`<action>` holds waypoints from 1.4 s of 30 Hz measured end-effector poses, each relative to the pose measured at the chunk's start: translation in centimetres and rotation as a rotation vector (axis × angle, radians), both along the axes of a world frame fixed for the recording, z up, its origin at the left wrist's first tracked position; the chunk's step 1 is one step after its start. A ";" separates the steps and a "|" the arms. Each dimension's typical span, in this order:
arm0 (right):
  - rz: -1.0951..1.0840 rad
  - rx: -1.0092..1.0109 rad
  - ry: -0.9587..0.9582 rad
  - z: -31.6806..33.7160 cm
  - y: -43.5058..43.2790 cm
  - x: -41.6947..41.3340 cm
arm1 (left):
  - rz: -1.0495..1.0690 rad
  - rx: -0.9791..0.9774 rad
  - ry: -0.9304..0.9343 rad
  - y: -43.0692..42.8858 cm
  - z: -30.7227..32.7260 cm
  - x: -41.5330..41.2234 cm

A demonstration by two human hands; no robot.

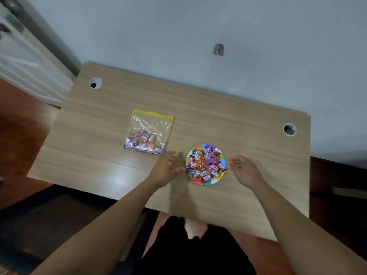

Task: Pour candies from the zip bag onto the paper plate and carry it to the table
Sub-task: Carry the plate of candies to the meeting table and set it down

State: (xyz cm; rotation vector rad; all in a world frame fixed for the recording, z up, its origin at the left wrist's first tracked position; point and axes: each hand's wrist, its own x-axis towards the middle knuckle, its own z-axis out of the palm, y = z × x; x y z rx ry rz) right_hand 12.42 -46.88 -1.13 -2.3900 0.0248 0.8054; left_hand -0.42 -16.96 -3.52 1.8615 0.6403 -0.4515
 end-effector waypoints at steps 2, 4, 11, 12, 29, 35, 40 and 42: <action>-0.015 -0.016 0.014 -1.0 -0.8 -0.4 | -0.022 0.009 0.063 -1.7 -2.2 -0.5; -0.023 -0.029 0.035 -2.0 -1.5 -0.6 | -0.066 -0.028 0.086 -3.5 -2.8 -0.6; -0.091 0.036 0.130 -5.7 -3.0 -1.0 | 0.098 -0.045 0.020 -8.1 -4.4 -1.0; -0.085 0.050 0.147 -6.1 -3.0 -1.1 | 0.128 -0.025 0.016 -8.3 -4.6 -1.0; -0.202 0.214 0.204 -9.4 -1.8 -0.8 | 0.357 0.019 0.026 -10.3 -5.0 0.3; -0.208 0.214 0.145 -8.4 -1.9 -1.4 | 0.441 -0.069 0.037 -10.3 -4.8 0.2; -0.251 0.259 0.109 -6.5 -2.8 -1.6 | 0.478 -0.125 0.015 -11.0 -1.9 1.2; -0.274 0.282 0.102 -5.2 -3.2 -1.7 | 0.450 -0.104 0.001 -11.1 -0.8 1.5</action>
